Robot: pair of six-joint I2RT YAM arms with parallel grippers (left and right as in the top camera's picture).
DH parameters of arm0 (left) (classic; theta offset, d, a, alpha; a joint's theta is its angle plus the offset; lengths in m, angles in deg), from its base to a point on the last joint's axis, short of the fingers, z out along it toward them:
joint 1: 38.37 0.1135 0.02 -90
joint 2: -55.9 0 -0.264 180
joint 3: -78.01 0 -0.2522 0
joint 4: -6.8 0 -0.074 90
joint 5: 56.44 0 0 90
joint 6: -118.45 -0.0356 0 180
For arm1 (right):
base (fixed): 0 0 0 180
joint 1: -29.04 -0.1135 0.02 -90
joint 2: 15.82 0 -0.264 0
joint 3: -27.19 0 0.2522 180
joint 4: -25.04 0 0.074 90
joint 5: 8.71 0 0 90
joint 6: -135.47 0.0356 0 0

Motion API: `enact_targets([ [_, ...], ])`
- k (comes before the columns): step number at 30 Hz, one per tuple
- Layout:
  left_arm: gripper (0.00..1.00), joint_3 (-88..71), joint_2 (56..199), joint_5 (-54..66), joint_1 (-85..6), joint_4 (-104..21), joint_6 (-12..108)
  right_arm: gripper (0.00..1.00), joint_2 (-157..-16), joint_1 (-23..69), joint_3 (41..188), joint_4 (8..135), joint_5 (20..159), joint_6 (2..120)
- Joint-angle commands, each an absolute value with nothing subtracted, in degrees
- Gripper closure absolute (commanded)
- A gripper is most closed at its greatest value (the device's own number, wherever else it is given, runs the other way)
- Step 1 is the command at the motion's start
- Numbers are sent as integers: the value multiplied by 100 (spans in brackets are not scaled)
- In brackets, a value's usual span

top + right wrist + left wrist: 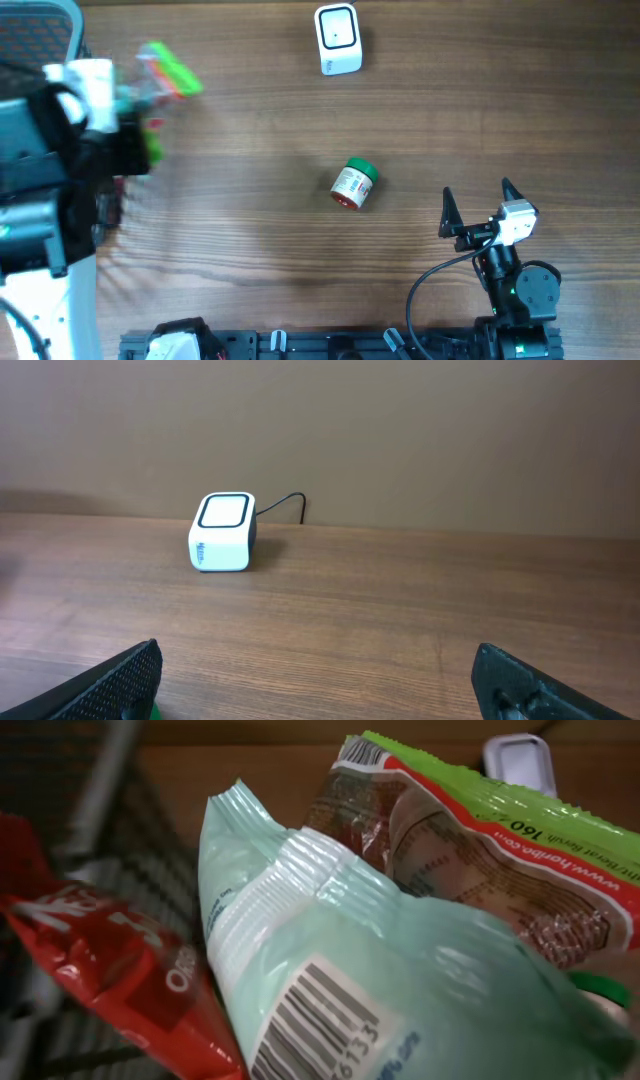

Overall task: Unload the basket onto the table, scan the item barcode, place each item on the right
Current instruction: 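Carry the packets out and drop them beside the jar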

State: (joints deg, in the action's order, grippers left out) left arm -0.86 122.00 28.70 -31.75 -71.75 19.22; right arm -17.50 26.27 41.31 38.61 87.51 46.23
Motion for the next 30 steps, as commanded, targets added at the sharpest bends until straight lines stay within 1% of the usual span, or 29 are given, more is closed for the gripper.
enact_targets([
  [1,96,-204,12631,2811,-4091,-7173,2586,0,-1754,2664,4125,3842,8777,4590],
  [5,96,-562,13365,2881,-4721,-7149,2593,0,-1754,2664,4125,3842,8779,4588],
  [8,96,-702,14060,3084,-5027,-7151,2593,0,-1754,2664,4125,3842,8777,4588],
  [12,93,-702,14930,3128,-5261,-6972,2588,0,-1754,2664,4125,3842,8779,4588],
  [16,92,-702,15520,3121,-5396,-6758,2551,0,-1754,2664,4125,3842,8779,4586],
  [18,89,-702,15686,3123,-5468,-6760,2551,0,-1754,2664,4125,3842,8777,4588],
  [19,83,-702,15730,3119,-5508,-6760,2551,0,-1754,2664,4125,3842,8779,4588],
  [20,66,-702,15737,3121,-5543,-6760,2549,0,-1754,2664,4125,3842,8777,4588],
  [21,34,-702,15737,3121,-5562,-6758,2549,0,-1754,2664,4125,3842,8777,4588],
  [22,14,-698,15726,3121,-5591,-6758,2549,0,-1754,2664,4125,3842,8779,4586],
  [23,1,-696,15710,3121,-5612,-6762,2549,0,-1754,2664,4125,3842,8779,4586],
  [26,0,-693,15693,3104,-5691,-6799,2274,0,-1754,2664,4125,3842,8777,4588],
  [30,0,-685,15647,3077,-5746,-6828,2247,0,-1754,2664,4125,3842,8777,4588],
])
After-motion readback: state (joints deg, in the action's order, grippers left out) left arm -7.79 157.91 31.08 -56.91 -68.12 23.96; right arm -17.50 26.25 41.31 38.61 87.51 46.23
